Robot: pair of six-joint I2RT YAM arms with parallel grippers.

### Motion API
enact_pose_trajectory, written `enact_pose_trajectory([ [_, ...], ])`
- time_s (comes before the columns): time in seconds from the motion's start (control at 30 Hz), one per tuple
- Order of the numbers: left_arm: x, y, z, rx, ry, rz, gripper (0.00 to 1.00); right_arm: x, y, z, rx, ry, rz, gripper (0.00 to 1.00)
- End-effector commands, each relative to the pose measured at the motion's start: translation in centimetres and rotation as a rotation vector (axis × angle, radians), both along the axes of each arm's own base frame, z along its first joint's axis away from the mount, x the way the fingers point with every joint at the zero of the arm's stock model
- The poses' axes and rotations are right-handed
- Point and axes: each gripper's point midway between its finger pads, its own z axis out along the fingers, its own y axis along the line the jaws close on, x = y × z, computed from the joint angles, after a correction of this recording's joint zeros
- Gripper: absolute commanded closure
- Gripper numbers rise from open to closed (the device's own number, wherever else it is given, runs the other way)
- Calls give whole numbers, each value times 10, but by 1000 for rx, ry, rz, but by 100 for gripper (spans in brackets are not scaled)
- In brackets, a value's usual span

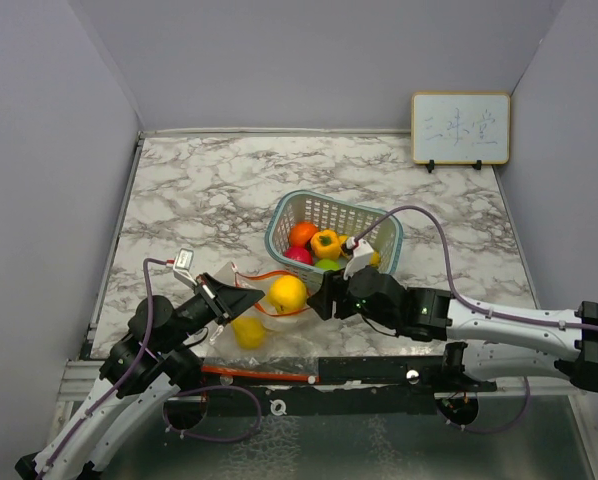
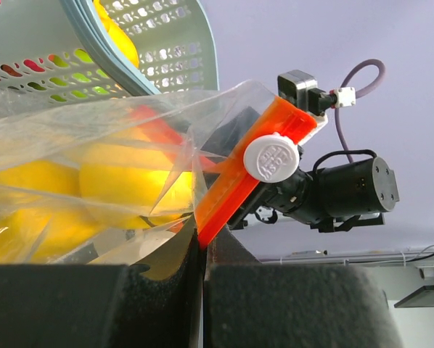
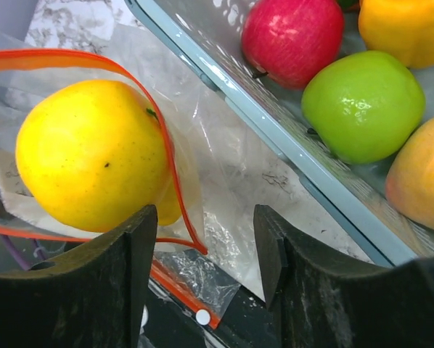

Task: Place the food in the zip-top bag and seal the zipper
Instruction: Place the fake fruit in the zipper food storage bag.

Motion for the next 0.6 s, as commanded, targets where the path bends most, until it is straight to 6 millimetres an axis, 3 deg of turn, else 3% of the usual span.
enact_pose_trajectory([
  [0.0,-3,2,16,-36,-39,-3,100,2,9,-8,-3,13,-15,46],
  [0.13,-3,2,15,-36,-38,-1,100,-2,14,-16,-3,29,17,48],
  [0.27,-3,2,15,-41,-38,-1,100,-5,24,-11,52,9,60,55],
  [0.33,-3,2,16,-42,-38,-1,100,-6,28,-6,68,-6,81,65],
  [0.47,-3,3,17,-37,-36,6,100,-5,31,10,70,-52,117,96],
  [0.57,-3,8,12,-5,-4,27,100,2,25,31,40,-88,88,97],
])
